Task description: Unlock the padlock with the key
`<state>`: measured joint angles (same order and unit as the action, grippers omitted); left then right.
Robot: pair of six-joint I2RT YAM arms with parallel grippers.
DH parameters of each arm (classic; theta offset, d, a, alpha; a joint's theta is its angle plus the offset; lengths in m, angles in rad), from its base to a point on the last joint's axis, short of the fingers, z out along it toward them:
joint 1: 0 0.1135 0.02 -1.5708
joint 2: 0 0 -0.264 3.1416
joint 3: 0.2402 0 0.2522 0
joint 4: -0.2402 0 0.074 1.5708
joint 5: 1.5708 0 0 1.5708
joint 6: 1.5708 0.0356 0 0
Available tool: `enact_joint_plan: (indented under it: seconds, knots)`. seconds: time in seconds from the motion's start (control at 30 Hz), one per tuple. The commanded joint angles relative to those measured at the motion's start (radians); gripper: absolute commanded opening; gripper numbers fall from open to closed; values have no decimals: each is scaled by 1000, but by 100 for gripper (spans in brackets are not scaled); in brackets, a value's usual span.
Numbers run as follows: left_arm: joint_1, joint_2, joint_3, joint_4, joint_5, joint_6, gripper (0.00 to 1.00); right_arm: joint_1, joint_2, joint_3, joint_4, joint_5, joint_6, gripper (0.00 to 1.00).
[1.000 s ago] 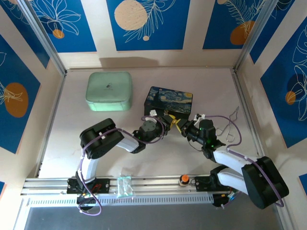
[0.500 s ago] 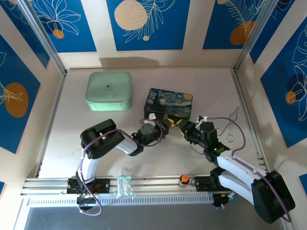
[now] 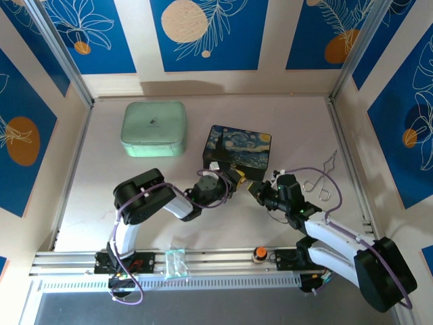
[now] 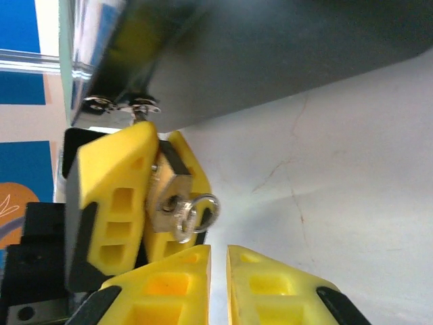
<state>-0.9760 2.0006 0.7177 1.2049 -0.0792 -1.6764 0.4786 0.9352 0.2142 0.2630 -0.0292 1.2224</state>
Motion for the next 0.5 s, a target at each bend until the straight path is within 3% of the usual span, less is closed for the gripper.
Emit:
enact_joint_plan:
  seconds: [0.0, 0.3, 0.47]
  knots:
    - [-14, -28, -13, 61, 21, 25, 0, 3, 23, 38, 27, 10, -36, 13]
    - [-27, -16, -37, 130, 25, -15, 0, 22, 219, 49, 249, -38, -6, 9]
    - [-35, -21, -44, 117, 31, -8, 0, 56, 159, 77, 157, 48, -57, 9]
